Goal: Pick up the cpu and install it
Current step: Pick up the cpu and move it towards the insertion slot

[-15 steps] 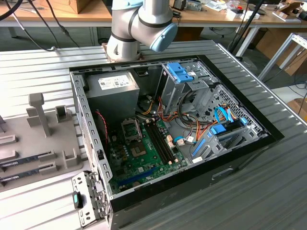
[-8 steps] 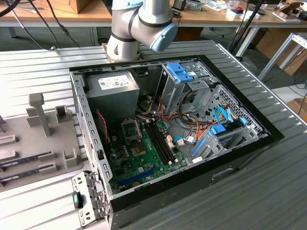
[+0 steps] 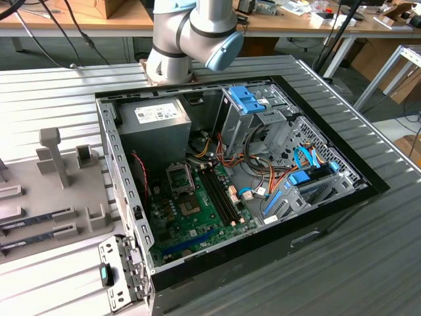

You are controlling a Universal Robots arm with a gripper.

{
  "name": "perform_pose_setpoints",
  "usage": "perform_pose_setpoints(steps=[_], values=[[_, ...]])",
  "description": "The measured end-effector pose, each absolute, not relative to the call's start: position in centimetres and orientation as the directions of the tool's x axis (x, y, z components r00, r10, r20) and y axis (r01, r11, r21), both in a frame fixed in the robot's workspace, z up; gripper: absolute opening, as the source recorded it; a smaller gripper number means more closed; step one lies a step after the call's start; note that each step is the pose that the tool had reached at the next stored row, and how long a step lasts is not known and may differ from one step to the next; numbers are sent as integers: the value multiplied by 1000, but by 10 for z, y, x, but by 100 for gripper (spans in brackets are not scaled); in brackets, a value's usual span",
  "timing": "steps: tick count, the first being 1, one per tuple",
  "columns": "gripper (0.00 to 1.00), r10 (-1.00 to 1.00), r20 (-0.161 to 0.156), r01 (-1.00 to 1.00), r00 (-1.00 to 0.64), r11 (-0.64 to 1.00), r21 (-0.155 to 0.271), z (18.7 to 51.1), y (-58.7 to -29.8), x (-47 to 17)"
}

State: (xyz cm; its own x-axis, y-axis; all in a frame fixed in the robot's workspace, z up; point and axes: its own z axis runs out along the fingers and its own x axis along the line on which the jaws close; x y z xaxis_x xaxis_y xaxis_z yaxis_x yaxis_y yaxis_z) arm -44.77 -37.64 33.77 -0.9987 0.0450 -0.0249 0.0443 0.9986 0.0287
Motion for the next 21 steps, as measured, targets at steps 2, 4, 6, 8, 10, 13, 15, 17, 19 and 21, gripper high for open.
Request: perform_pose_setpoints(steps=[2, 4, 6, 8, 10, 13, 15, 17, 19, 21], values=[[47, 45, -25, 44, -999, 999, 29, 338, -376, -448], [47, 45, -25, 44, -999, 999, 30, 339, -376, -448], [47, 45, -25, 44, -999, 999, 30, 339, -376, -447], [47, 45, -25, 44, -999, 999, 31, 340, -376, -447], [47, 45, -25, 44, -999, 999, 31, 341, -376, -447], [47, 45, -25, 44, -999, 998, 33, 342, -376, -447], [47, 45, -25, 44, -999, 998, 33, 342, -376, -447], [47, 45, -25, 44, -999, 998, 34, 343, -376, -447], [47, 45, -25, 44, -999, 998, 35, 344, -376, -447], [47, 45, -24, 44, -999, 998, 35, 345, -376, -447]])
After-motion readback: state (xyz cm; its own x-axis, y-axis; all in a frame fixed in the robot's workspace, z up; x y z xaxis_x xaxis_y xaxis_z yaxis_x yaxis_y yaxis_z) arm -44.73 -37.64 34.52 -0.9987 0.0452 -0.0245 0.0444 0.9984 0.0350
